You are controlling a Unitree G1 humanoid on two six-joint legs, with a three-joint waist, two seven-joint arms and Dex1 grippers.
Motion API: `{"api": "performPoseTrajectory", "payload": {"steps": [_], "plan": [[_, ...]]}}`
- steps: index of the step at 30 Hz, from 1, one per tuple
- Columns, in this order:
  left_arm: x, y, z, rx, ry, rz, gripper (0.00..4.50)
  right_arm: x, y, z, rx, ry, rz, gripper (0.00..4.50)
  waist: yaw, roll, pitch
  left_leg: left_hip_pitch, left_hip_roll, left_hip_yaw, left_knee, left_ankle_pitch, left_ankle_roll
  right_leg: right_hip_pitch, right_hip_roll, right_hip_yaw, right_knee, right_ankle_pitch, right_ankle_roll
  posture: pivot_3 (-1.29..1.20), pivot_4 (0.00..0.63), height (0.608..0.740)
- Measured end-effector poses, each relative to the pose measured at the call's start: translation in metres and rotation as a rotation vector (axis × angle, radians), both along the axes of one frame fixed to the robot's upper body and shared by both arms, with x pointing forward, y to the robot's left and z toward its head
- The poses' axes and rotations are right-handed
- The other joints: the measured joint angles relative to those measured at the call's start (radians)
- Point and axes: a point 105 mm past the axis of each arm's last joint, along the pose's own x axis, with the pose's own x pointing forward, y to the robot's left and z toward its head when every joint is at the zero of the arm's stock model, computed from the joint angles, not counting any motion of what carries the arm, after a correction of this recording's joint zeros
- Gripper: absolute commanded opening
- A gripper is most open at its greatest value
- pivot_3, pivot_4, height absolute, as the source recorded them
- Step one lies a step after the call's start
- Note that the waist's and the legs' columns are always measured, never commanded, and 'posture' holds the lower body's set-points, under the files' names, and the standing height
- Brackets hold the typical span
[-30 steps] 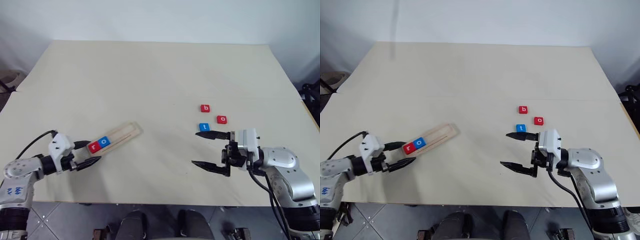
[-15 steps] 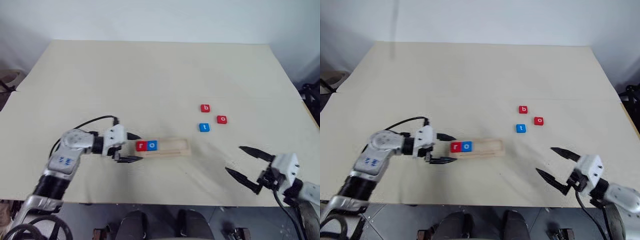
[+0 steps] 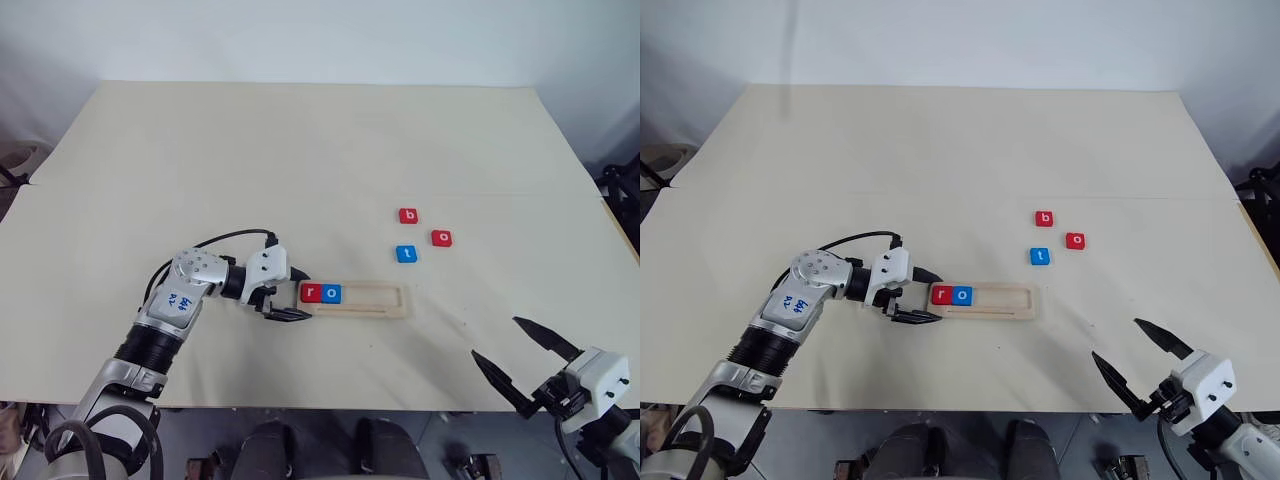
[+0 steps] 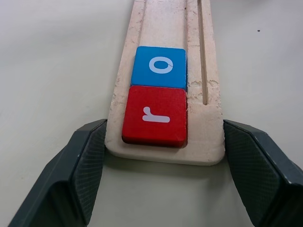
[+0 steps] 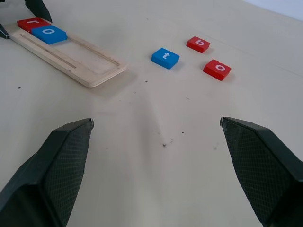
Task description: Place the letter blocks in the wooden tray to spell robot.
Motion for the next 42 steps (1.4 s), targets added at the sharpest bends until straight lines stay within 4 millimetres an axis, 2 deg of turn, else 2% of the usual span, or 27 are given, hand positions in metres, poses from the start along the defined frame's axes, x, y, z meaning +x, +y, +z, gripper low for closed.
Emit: {"api": "performPoseTrajectory", "payload": {"steps": [2,4,7,9,14,19,24,30,42], "plan": [[-0.001,-0.003,0.000,-0.018,0.013,0.000,4.49,0.000,0.000,0.000,0.002,0.002,0.000,4.50,0.000,0.000,0.000,0.000,0.000,0.000,0.000,0.000,0.000,0.000,0.000,0.000,0.000,0.000,0.000,0.00,0.150,0.740],[-0.002,-0.003,-0.001,-0.036,0.016,0.008,4.49,0.002,-0.001,0.001,0.016,0.002,-0.006,4.50,0.000,0.000,0.000,0.000,0.000,0.000,0.000,0.000,0.000,-0.001,0.000,0.001,0.000,0.000,0.000,0.00,0.150,0.740],[-0.003,0.007,0.000,-0.072,-0.003,0.045,4.49,0.013,-0.001,0.007,0.054,-0.009,-0.033,4.50,-0.002,0.000,0.000,0.000,0.001,-0.002,0.000,0.000,0.000,-0.002,0.000,0.003,0.001,0.000,0.000,0.00,0.150,0.740],[-0.003,0.020,0.002,-0.109,-0.022,0.081,4.49,0.024,-0.001,0.015,0.091,-0.024,-0.054,4.50,-0.007,0.000,0.000,0.000,0.002,-0.002,0.000,0.000,0.000,-0.003,0.001,0.004,0.002,0.000,-0.001,0.00,0.150,0.740],[-0.009,0.060,0.022,-0.278,-0.133,0.177,4.49,0.058,0.002,0.043,0.142,-0.031,-0.082,4.50,-0.010,0.000,0.000,0.000,0.002,-0.002,0.001,0.000,0.000,-0.003,0.001,0.004,0.003,0.000,-0.001,0.00,0.150,0.740],[-0.019,0.088,0.029,-0.385,-0.173,0.270,4.49,0.096,0.009,0.056,0.112,0.079,-0.124,4.50,-0.005,0.000,0.000,0.000,0.001,-0.002,0.001,0.000,0.000,-0.004,-0.001,0.004,0.003,0.000,-0.001,0.00,0.150,0.740],[-0.033,0.088,0.035,-0.426,-0.165,0.280,4.49,0.123,0.011,0.073,0.057,0.164,-0.149,4.50,0.001,0.000,0.000,-0.001,0.001,-0.002,0.001,0.000,0.001,-0.004,-0.001,0.004,0.003,0.000,-0.001,0.00,0.150,0.740],[-0.042,0.079,0.031,-0.479,-0.142,0.313,4.49,0.145,0.012,0.051,0.034,0.286,-0.165,4.50,-0.003,0.000,0.000,-0.002,0.001,0.000,0.001,0.000,0.001,-0.004,-0.001,0.003,0.002,0.001,-0.001,0.00,0.150,0.740],[-0.045,0.079,0.036,-0.501,-0.162,0.365,4.49,0.146,0.014,0.054,0.030,0.252,-0.139,4.50,-0.002,0.000,0.000,-0.002,0.001,0.000,0.001,0.000,0.001,-0.004,0.000,0.003,0.002,0.001,-0.001,0.00,0.150,0.740]]}}
